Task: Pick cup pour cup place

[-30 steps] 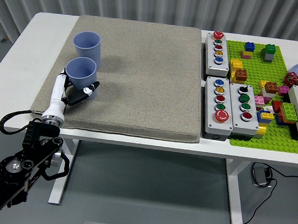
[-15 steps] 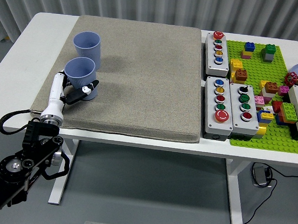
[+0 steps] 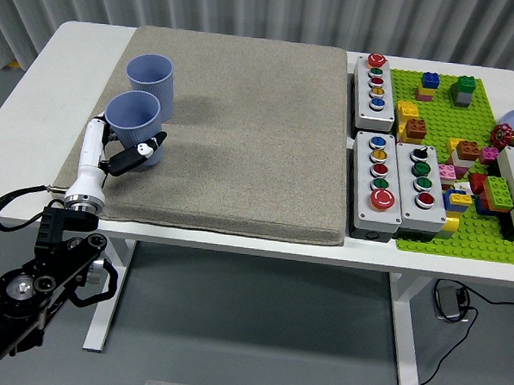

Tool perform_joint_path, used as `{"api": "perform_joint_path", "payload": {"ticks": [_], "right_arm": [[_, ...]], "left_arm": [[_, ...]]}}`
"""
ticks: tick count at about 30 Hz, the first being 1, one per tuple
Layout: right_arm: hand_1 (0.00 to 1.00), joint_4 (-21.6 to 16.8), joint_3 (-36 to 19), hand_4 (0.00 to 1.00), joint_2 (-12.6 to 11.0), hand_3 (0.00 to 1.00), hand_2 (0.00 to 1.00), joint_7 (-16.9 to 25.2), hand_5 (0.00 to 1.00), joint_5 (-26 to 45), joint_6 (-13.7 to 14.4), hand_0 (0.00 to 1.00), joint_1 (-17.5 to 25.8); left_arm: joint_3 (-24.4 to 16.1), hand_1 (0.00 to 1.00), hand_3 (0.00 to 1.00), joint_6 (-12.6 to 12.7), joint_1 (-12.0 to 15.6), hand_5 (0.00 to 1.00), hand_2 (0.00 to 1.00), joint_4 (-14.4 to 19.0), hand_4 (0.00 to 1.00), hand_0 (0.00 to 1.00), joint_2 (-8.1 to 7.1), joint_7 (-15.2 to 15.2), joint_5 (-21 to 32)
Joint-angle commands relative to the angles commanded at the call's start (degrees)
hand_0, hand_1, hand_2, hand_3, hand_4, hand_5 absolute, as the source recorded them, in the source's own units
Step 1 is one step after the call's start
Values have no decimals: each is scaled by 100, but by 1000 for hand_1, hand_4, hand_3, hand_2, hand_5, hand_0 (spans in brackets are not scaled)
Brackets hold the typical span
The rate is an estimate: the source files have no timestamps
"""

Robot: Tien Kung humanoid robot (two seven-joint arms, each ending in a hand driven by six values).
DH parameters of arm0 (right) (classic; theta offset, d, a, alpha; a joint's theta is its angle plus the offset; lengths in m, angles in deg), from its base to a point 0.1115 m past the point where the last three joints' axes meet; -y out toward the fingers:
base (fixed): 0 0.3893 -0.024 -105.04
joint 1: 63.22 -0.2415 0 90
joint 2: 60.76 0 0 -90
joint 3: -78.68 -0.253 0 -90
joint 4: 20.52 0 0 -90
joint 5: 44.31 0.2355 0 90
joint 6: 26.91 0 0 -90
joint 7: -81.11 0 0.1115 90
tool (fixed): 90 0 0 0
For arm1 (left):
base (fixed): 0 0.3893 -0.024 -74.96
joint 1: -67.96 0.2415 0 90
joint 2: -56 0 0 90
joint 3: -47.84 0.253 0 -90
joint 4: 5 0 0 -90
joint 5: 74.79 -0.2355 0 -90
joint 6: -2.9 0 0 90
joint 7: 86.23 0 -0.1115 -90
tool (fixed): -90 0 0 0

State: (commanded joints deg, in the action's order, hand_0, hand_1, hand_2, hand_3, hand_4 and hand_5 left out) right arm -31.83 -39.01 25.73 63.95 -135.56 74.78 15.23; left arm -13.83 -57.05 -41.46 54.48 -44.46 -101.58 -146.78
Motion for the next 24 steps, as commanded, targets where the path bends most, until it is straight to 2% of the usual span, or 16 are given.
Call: {"api": "perform_joint_path", "payload": {"ticks": [1,2,7,8,9,12,19,24], "right_arm": [[605,0,4,2,-1,593,588,2,161,6,1,674,3],[605,0,6,2,-8,592,588,4,161,11,1,674,14],[605,-1,15,2,-19,592,588,9,161,29,4,674,47],[606,-2,18,2,-20,592,588,8,162,31,6,674,53],[606,-3,21,2,-23,592,588,6,162,34,8,674,66],[606,-4,29,2,-30,592,588,6,162,42,10,674,76],[605,-2,89,2,-56,592,588,12,161,140,26,674,56],[605,-1,137,2,-63,592,586,17,160,243,51,674,33]], "left_arm": [[-25,493,546,-6,1,139,508,25,792,496,-26,43,-88],[-87,506,545,-45,-11,72,510,94,740,483,-124,142,-240],[-191,506,545,-119,-50,72,510,267,740,483,-392,302,-390],[-198,495,541,-131,-62,122,503,295,778,476,-447,332,-401],[-183,495,541,-154,-111,122,503,323,778,476,-559,372,-406],[-156,495,541,-213,-197,122,503,318,778,476,-714,461,-434],[-68,495,535,-409,-659,122,501,-11,777,480,-1195,750,-584],[3,496,537,-553,-982,116,501,-291,773,481,-1358,895,-846]]}}
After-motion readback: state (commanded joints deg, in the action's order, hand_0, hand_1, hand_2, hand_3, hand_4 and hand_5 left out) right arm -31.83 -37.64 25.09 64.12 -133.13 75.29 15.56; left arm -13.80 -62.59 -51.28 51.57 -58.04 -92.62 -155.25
